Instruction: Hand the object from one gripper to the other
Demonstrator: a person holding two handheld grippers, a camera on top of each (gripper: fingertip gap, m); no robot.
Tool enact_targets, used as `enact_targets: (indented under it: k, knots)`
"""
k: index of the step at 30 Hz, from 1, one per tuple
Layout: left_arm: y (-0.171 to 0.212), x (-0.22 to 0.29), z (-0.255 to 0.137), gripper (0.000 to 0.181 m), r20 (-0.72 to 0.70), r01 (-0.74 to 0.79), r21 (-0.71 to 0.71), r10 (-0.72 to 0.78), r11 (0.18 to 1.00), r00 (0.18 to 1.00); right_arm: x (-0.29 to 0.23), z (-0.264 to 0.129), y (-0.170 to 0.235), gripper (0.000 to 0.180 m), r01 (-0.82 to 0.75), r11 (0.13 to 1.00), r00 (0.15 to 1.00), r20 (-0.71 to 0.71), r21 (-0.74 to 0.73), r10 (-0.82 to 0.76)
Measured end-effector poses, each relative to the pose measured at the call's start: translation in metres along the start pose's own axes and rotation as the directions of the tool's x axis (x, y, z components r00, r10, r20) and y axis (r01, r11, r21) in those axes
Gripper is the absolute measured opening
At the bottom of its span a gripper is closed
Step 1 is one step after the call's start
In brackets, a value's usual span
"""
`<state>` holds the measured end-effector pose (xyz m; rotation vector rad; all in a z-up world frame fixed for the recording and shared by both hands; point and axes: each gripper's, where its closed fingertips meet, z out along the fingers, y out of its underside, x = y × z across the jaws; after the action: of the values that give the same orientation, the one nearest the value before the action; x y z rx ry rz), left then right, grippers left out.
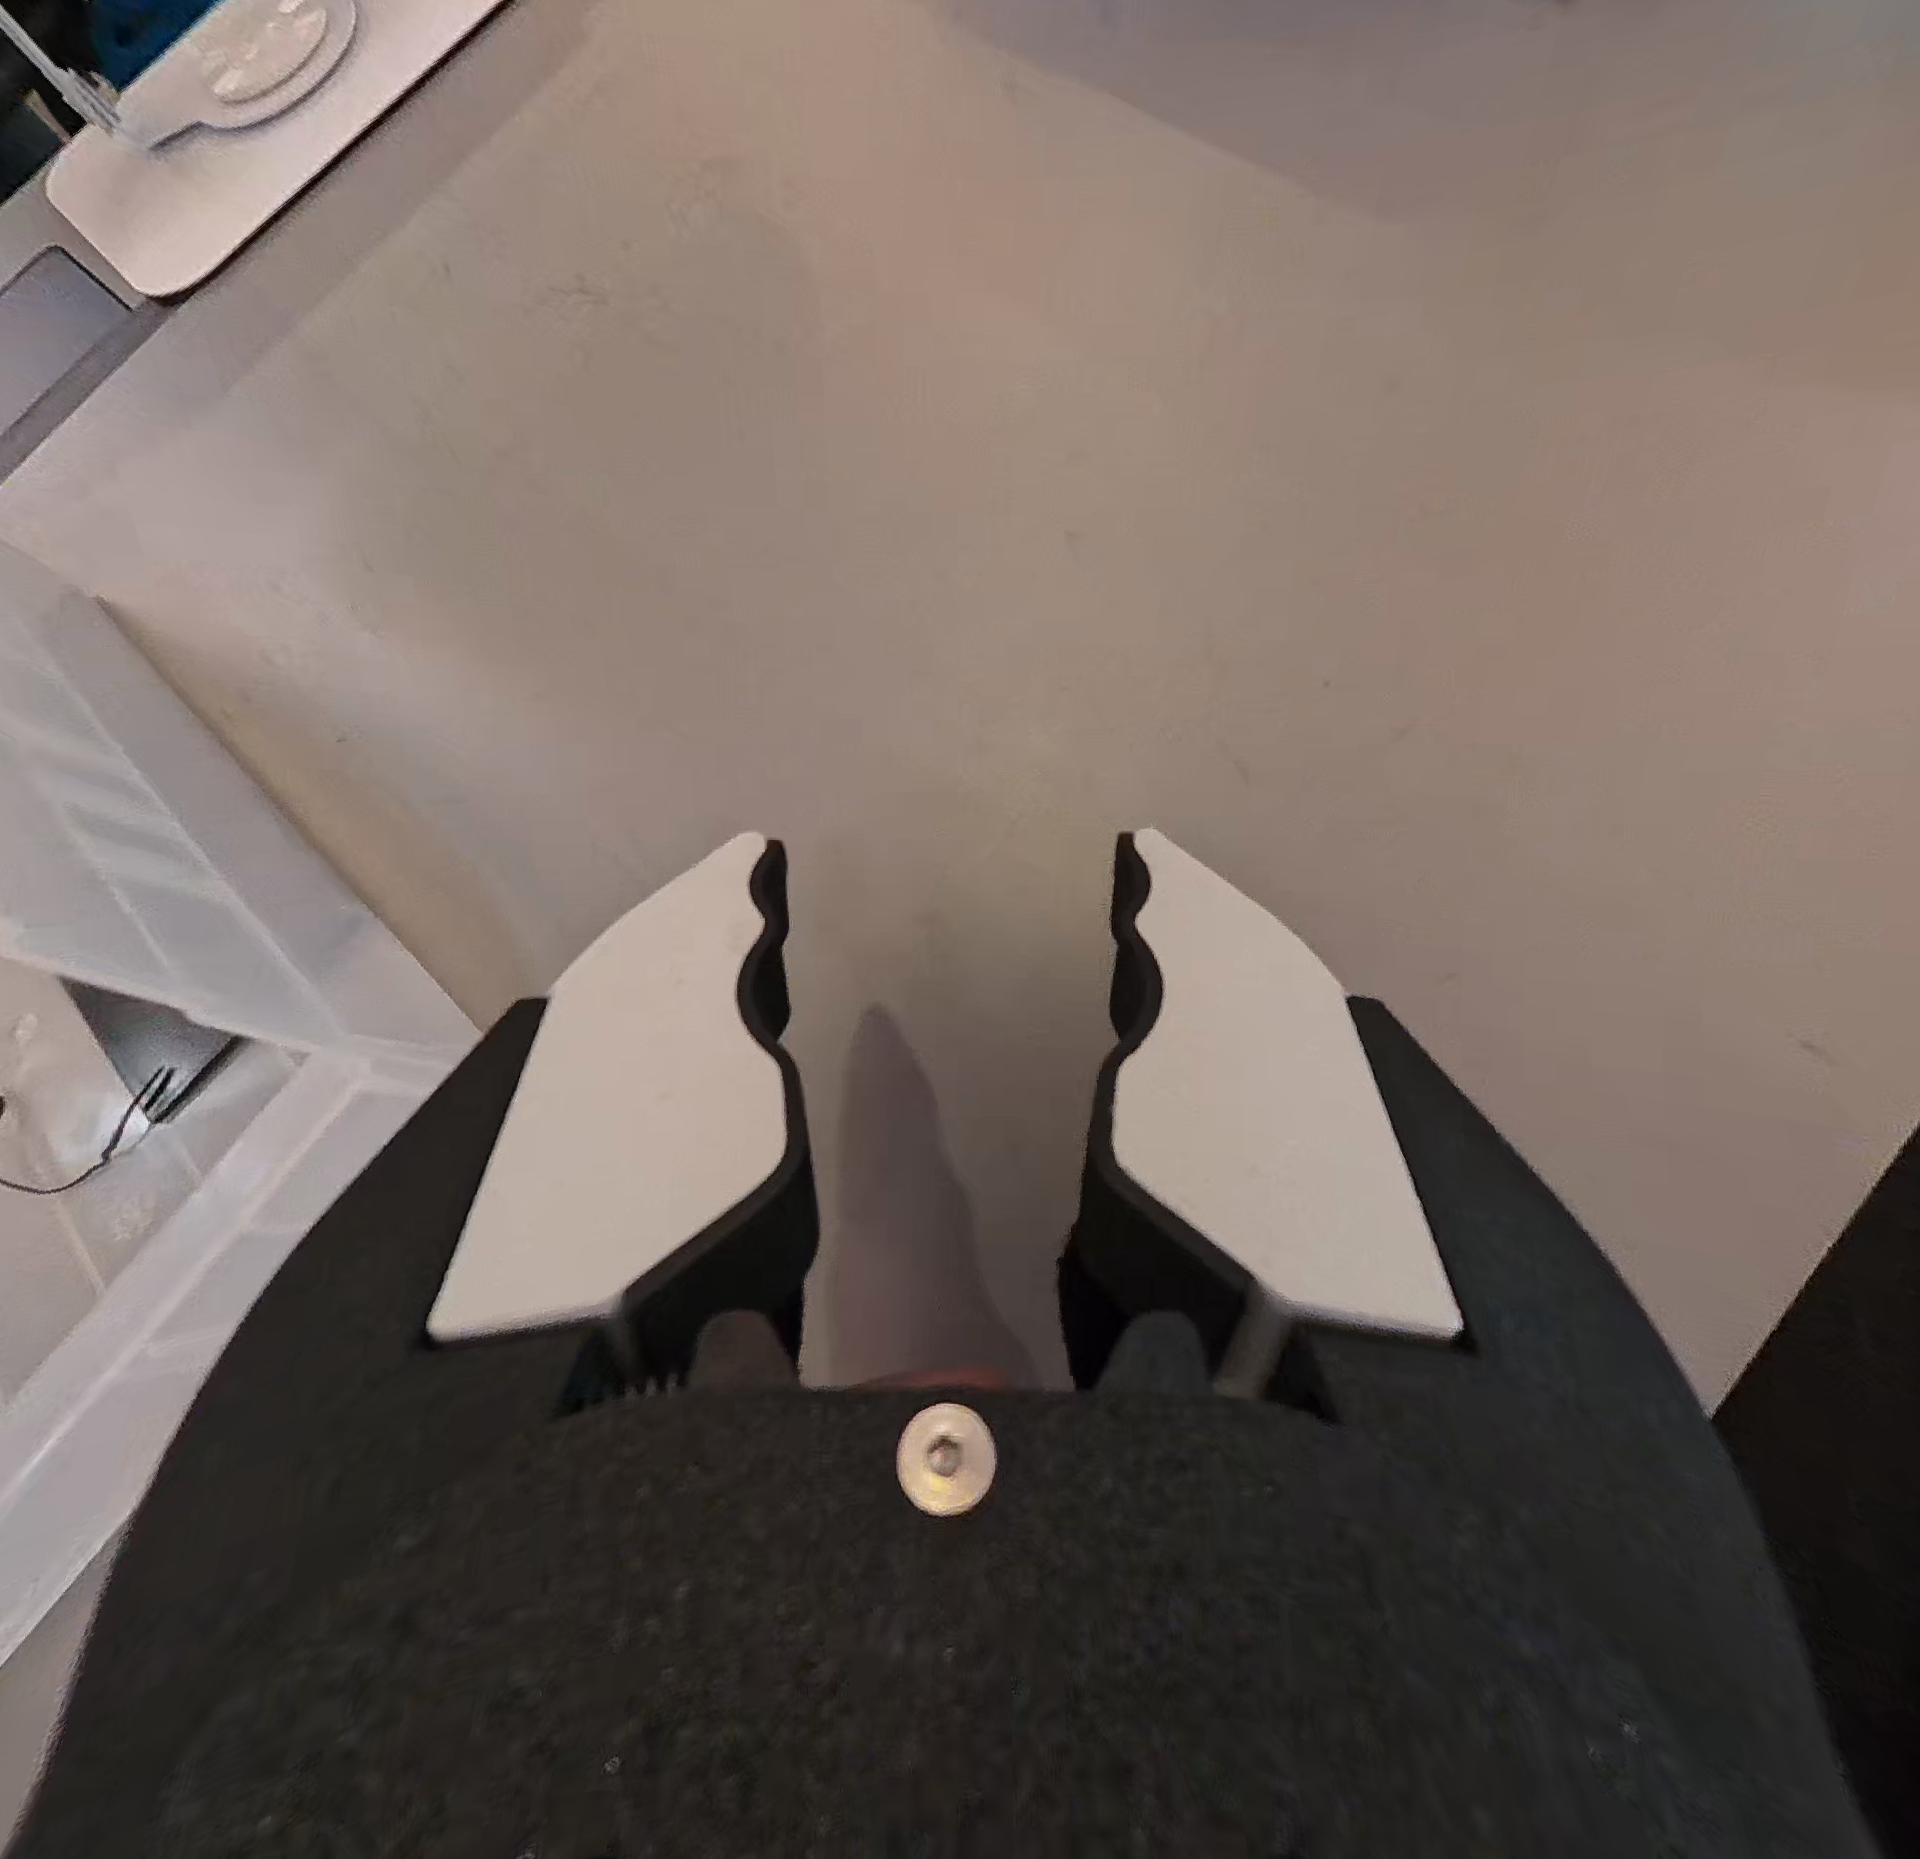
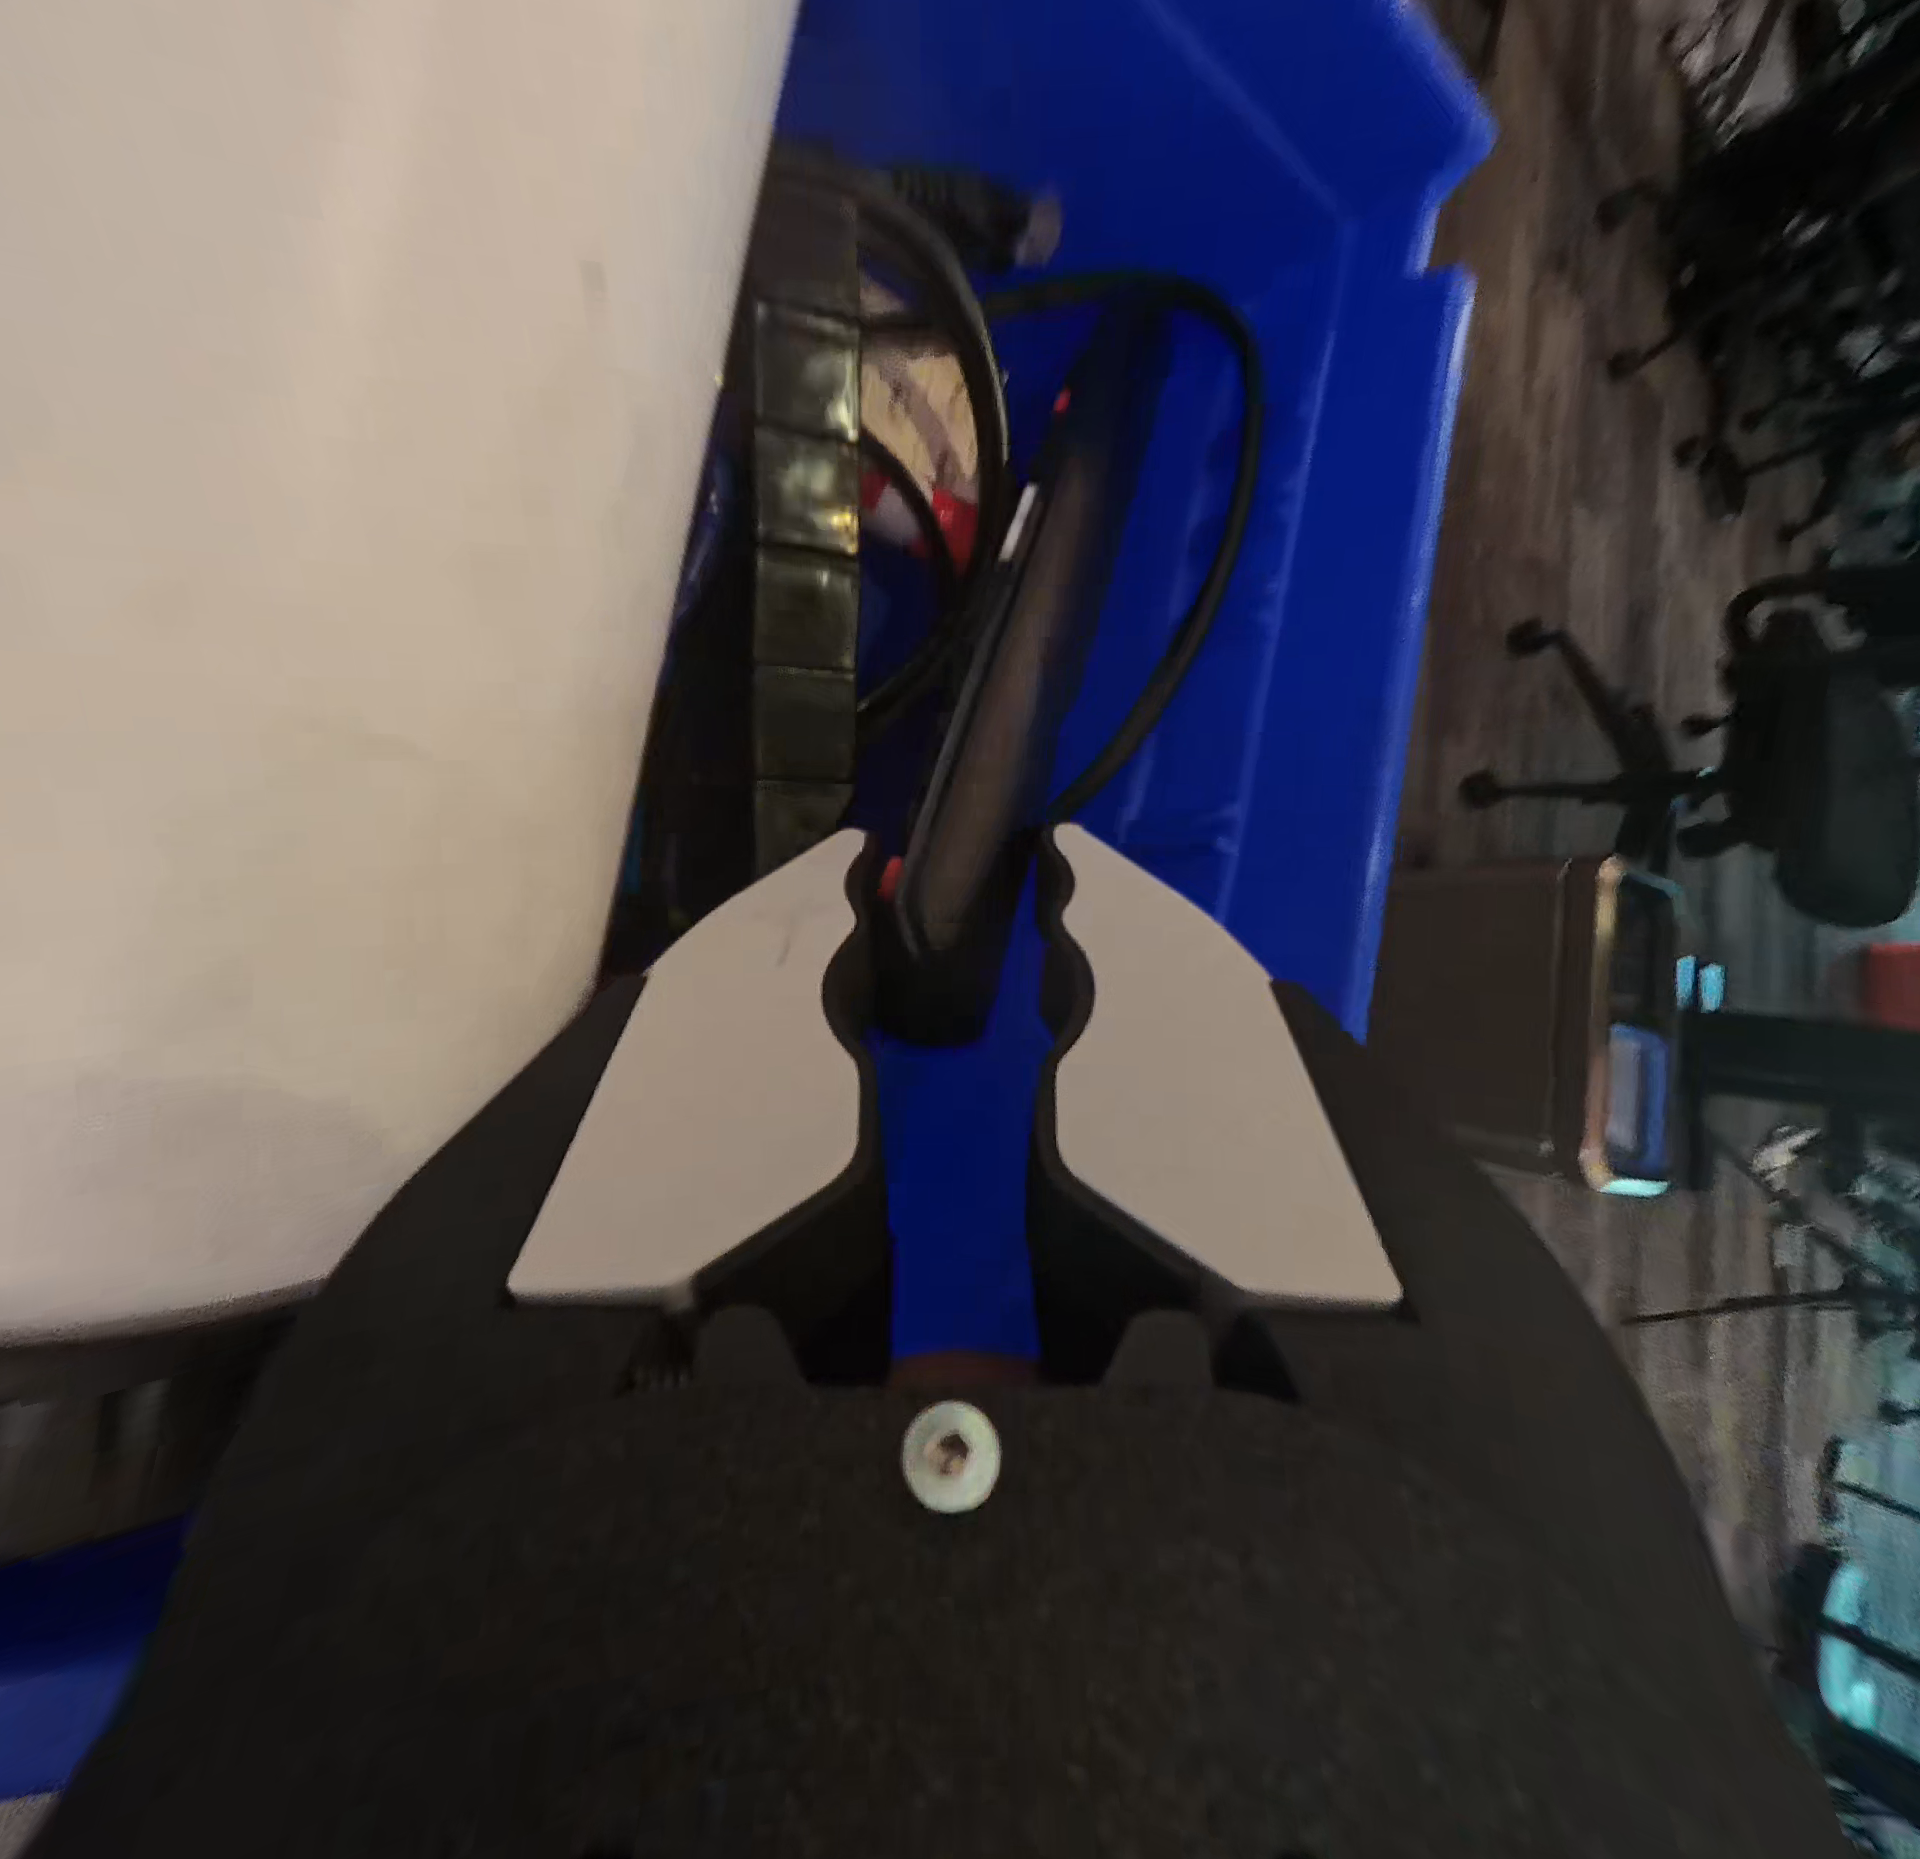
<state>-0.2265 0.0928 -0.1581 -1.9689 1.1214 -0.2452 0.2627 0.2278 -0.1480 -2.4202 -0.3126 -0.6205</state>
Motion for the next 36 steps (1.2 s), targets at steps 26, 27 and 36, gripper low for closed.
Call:
enact_targets:
  k: [26, 27, 36]
  knots:
    - [-0.036, -0.043, -0.047, 0.065, -0.017, 0.236, 0.282, -0.241, 0.93, 0.97, -0.276, -0.252, -0.048, 0.046, -0.47, 0.709, 0.502, 0.82, 0.525, -0.274]
    - [-0.033, -0.053, -0.051, 0.066, 0.011, 0.247, 0.276, -0.26, 0.929, 0.966, -0.29, -0.256, -0.041, 0.046, -0.453, 0.723, 0.477, 0.827, 0.522, -0.298]
    - [0.032, -0.168, -0.058, 0.05, 0.038, -0.065, -0.255, 0.078, 0.965, 0.996, -0.319, -0.252, -0.034, 0.043, -0.353, 0.735, 0.484, 0.785, 0.58, -0.387]
